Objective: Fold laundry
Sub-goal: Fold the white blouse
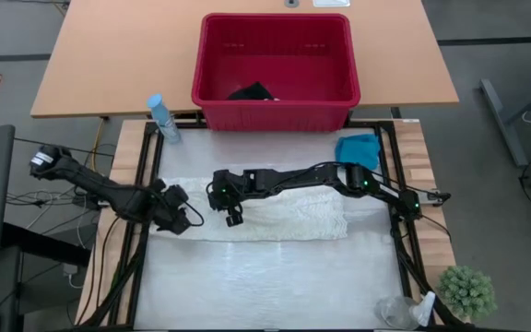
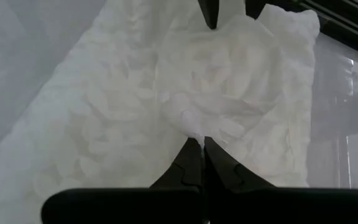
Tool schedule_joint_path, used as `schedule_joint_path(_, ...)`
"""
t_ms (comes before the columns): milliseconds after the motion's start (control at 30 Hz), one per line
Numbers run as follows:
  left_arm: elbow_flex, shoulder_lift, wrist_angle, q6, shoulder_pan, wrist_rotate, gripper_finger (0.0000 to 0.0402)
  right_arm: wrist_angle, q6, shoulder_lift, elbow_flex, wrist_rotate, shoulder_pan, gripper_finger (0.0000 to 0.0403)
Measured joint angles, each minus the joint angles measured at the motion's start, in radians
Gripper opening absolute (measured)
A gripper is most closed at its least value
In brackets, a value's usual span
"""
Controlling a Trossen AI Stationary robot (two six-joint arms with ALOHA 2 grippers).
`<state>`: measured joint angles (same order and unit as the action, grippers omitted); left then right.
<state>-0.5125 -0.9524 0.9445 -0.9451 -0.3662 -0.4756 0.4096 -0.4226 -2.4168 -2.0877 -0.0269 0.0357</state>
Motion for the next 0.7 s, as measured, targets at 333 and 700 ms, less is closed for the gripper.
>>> schedule_joint_path(333, 0.0, 0.0, -0.094, 0.183, 0.09, 0.02, 0.0059, 0.001, -0.005, 0.0, 0.0, -0.002, 0.0, 0.0022)
schedule_joint_path(700, -0.062, 0.023, -0.105, 0.18, 0.127, 0.071, 0.0001, 0.043, 0.018, 0.002, 0.0, -0.009, 0.004, 0.0022)
